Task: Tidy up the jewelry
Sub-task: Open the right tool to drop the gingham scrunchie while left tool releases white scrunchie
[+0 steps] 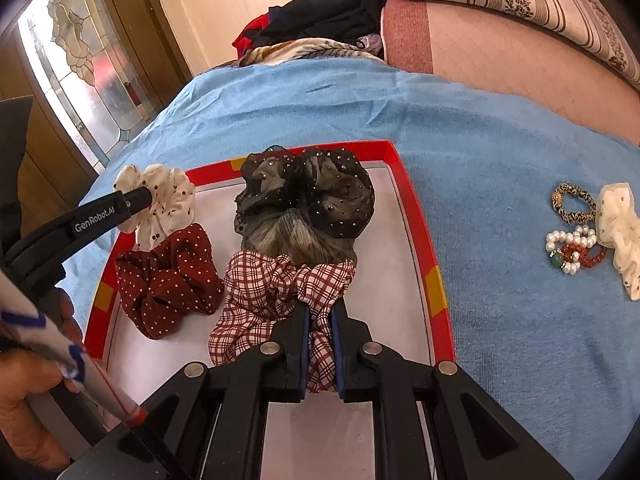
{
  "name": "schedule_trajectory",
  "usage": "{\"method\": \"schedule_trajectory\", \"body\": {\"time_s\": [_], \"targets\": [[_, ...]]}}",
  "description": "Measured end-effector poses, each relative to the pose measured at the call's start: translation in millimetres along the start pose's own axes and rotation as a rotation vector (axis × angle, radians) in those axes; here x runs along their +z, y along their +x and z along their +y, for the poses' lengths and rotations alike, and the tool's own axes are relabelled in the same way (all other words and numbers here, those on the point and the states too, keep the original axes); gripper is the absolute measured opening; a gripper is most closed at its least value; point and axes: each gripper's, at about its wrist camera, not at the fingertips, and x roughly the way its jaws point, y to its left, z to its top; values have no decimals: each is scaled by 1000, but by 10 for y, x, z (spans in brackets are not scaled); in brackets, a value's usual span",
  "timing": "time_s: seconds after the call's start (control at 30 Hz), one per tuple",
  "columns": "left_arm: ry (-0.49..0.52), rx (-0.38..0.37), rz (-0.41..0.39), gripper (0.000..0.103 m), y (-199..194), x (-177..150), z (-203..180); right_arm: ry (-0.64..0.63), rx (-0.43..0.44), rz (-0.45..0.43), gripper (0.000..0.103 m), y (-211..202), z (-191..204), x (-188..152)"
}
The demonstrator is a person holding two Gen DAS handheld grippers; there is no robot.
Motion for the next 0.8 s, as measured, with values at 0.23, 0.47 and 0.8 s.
{"method": "schedule_trajectory", "body": {"time_s": [0.23,0.47,0.8], "targets": [[5,-10,-23,32,-68,5,-14,-8,-2,7,14,-1,33,-14],[7,-22,-55,43,-140,24,-38,-4,-3,1,25,-43,34,-6],[23,-35,-134,53,-317,59,-109,-11,-4,-45,37,-237,51,4]]}}
